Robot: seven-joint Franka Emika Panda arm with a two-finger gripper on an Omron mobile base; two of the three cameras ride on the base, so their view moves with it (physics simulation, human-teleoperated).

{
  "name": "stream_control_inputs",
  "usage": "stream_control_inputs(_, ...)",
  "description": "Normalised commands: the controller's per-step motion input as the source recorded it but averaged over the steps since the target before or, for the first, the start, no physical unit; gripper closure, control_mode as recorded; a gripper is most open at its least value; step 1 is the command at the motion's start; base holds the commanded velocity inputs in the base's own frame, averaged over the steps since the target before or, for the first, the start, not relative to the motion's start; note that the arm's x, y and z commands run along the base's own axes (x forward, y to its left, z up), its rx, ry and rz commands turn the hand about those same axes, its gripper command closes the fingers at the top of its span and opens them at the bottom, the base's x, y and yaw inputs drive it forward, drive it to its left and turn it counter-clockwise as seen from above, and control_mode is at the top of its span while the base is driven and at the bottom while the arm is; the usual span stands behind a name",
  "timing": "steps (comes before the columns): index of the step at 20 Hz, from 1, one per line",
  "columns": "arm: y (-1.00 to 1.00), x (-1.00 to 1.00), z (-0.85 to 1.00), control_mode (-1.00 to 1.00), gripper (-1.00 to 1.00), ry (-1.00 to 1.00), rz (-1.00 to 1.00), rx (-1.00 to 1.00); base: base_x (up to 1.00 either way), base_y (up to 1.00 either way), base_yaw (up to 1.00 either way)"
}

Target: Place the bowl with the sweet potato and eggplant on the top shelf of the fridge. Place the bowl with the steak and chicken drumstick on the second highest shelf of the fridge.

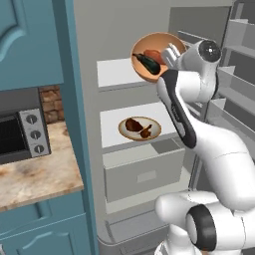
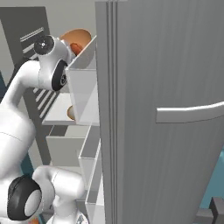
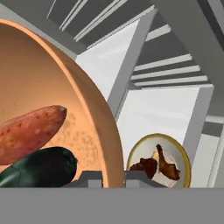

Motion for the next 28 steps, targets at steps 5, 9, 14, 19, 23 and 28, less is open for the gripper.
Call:
stream_control_inputs(5,0.0,0.71,-0.12,-1.0,1.0,0.08,-0.01,0.02,0.0,0.0,0.0)
stream_control_inputs(9,0.0,0.57,-0.2,-1.0,1.0,0.15,0.0,0.12,0.0,0.0,0.0)
stream_control_inputs(14,0.01,0.44,0.0,-1.0,1.0,0.09,0.0,0.07,0.0,0.0,0.0)
stream_control_inputs(19,0.09,0.81,0.0,-1.0,1.0,0.01,-0.03,0.0,0.0,0.0,0.0)
stream_control_inputs(23,0.09,0.91,-0.17,-1.0,1.0,0.0,-0.02,0.0,0.0,0.0,0.0)
stream_control_inputs(28,0.02,0.42,-0.09,-1.0,-1.0,0.0,-0.03,-0.01,0.0,0.0,0.0)
